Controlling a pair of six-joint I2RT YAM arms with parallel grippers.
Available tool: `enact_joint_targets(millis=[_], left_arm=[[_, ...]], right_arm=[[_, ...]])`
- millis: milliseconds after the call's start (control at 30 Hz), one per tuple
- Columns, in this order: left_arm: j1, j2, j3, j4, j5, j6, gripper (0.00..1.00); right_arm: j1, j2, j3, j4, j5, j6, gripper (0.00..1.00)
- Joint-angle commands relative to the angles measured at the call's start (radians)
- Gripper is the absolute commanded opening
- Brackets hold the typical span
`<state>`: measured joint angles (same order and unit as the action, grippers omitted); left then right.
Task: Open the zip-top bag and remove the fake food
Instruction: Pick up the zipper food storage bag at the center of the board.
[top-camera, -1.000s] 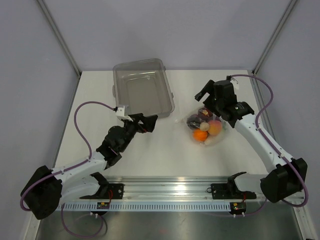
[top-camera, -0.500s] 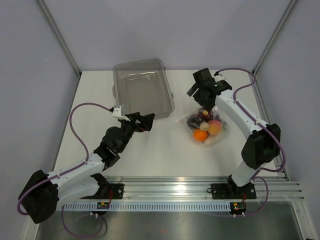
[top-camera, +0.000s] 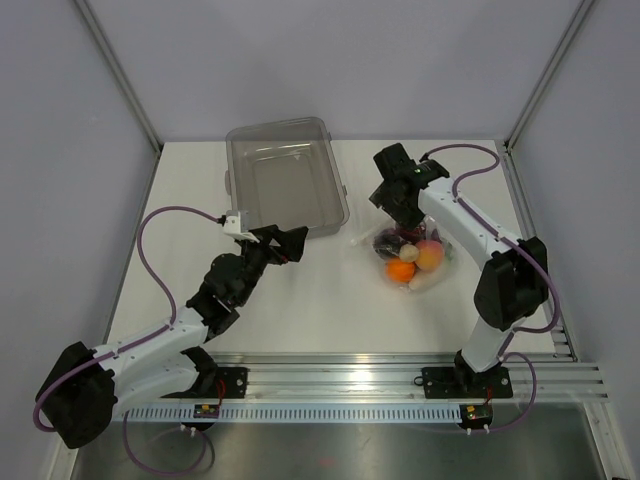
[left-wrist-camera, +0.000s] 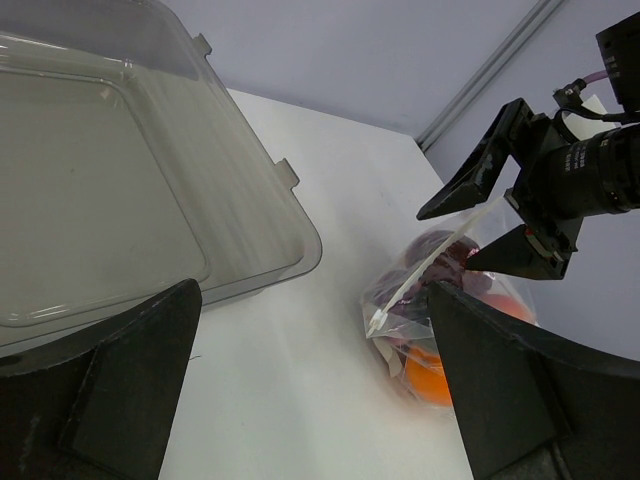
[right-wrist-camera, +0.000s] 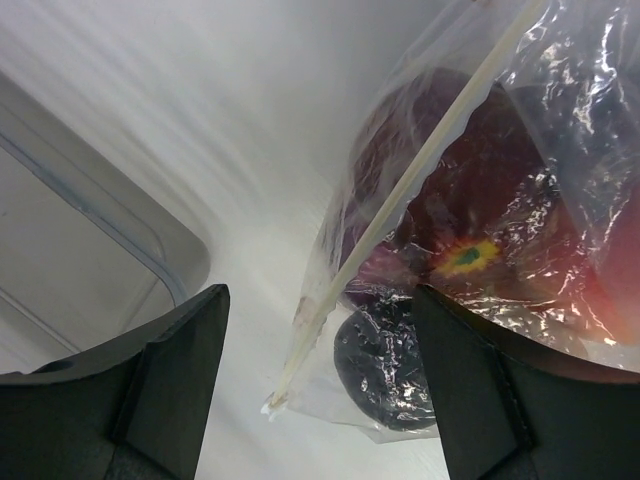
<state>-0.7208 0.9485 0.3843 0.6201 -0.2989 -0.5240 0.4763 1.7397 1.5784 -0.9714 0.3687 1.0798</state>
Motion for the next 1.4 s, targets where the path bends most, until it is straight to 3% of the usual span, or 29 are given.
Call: enact_joint_targets(millis=[0,367,733,1033,1233,1367], left_arm=[[-0.005,-0.019,0.007,0.027,-0.032,0.005,0.99],[-0.003,-0.025,0.007,0.02,-0.031,0.002,0.99],[-0.003,-0.022,0.011,0.006,-0.032,0.001,0.99],[-0.003,-0.02,0.022,-0.014,-0.022,-0.005,0.99],[-0.003,-0.025,0.019,-0.016,-0.017,-0.008,0.99],[-0.003,-0.008,0.016,0.007,-0.005,-0.002,0.99]], right_arm=[[0.016,0.021,0.031,-0.015,0.032,0.031,0.81],[0.019,0.026,0.0,0.023,0.004,0.019,0.49],[0.018,0.053,0.031,-0.022,0.024,0.012,0.55],[0.016,0.15,0.149,-0.202,0.079,-0.02,0.47],[0.016,0.12,0.158,-0.236,0.102,-0.055,0.3],[0.016,0.077,0.126,-0.175,0.084,-0.095,0.08]])
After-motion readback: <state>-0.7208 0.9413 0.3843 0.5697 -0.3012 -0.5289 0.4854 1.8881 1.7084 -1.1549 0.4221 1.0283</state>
